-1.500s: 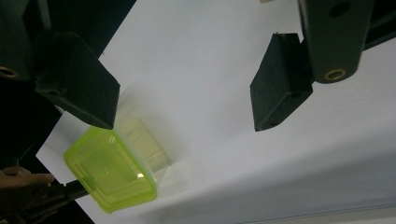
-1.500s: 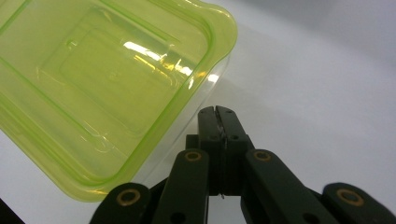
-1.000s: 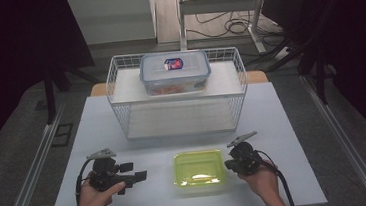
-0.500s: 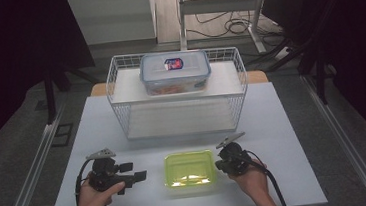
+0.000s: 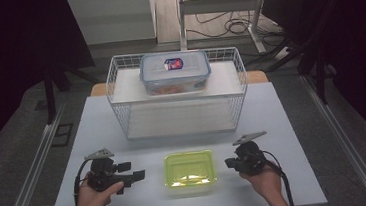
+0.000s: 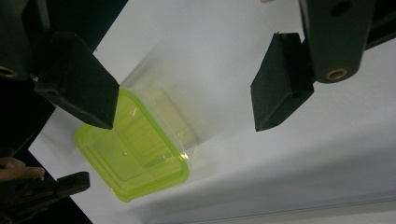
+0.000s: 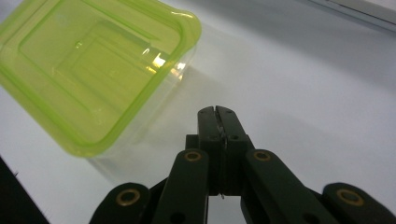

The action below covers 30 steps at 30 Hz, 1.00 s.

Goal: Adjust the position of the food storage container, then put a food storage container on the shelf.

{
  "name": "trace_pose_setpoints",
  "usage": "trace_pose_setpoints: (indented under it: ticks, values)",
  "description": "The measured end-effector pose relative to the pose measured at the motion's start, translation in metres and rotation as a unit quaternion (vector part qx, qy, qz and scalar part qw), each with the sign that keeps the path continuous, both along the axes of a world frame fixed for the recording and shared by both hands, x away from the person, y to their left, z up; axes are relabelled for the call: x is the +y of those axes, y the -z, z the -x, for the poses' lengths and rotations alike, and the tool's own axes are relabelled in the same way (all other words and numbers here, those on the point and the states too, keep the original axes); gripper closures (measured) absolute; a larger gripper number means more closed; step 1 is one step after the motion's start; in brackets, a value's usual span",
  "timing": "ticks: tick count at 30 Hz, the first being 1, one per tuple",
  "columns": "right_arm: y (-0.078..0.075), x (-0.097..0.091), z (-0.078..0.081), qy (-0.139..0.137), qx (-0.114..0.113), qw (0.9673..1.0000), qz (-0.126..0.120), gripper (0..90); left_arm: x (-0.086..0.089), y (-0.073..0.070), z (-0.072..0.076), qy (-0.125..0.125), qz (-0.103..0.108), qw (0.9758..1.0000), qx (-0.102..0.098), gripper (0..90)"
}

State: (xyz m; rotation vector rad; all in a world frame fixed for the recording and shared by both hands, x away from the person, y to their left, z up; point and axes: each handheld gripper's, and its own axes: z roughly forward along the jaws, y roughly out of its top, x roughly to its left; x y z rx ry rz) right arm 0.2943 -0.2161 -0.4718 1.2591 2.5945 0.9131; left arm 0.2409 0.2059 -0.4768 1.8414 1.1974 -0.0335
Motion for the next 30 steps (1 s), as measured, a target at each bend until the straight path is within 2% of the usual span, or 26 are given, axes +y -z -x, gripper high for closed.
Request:
trace_pose_setpoints:
  ticks: [2,4,5,7,9,10,12,13,14,16,18,24,27,30]
  values:
    - [-0.002,-0.009,0.003,0.006,0.000,0.9999,-0.015,89.4,-0.001,0.000,0.000,-0.002,0.000,1.0000,0.000,22.0]
    - [-0.005,-0.018,0.006,0.009,0.003,0.9989,-0.045,87.5,-0.001,0.001,0.000,-0.003,-0.001,1.0000,0.000,21.9]
    - [-0.005,-0.024,0.007,0.009,0.006,0.9972,-0.073,83.2,-0.002,0.001,0.000,-0.003,-0.001,1.0000,0.000,21.7]
    - [-0.005,-0.031,0.009,0.005,0.012,0.9946,-0.103,73.2,-0.003,0.001,0.000,-0.005,0.002,1.0000,0.002,21.2]
    - [-0.004,-0.035,0.010,0.007,0.020,0.9925,-0.121,61.0,-0.004,0.001,0.000,-0.004,0.005,1.0000,0.003,21.1]
    - [-0.004,-0.036,0.010,0.009,0.022,0.9913,-0.129,57.9,-0.004,0.002,0.000,-0.003,0.010,0.9999,0.005,21.0]
    - [-0.002,-0.039,0.009,0.010,0.035,0.9859,-0.163,52.0,-0.003,0.003,-0.001,-0.004,0.029,0.9995,0.015,20.9]
    - [-0.001,-0.041,0.008,0.011,0.043,0.9809,-0.189,50.1,-0.003,0.004,-0.002,-0.004,0.036,0.9992,0.019,20.9]
    - [0.000,-0.042,0.007,0.012,0.050,0.9773,-0.205,49.1,-0.002,0.005,-0.002,-0.004,0.042,0.9989,0.022,20.9]
    - [0.001,-0.044,0.006,0.016,0.055,0.9729,-0.224,47.2,-0.002,0.006,-0.002,-0.006,0.044,0.9987,0.024,20.9]
    - [0.001,-0.045,0.005,0.019,0.062,0.9693,-0.237,45.8,-0.002,0.007,-0.002,-0.005,0.042,0.9988,0.024,20.9]
    - [0.004,-0.041,0.003,0.019,0.073,0.9690,-0.235,42.9,-0.005,0.010,-0.004,-0.009,0.057,0.9978,0.034,20.7]
    - [0.005,-0.039,0.003,0.020,0.080,0.9669,-0.241,42.9,-0.008,0.013,-0.006,-0.007,0.066,0.9969,0.042,20.6]
    - [0.007,-0.037,0.002,0.016,0.086,0.9651,-0.247,43.0,-0.008,0.016,-0.007,-0.009,0.087,0.9946,0.056,20.7]
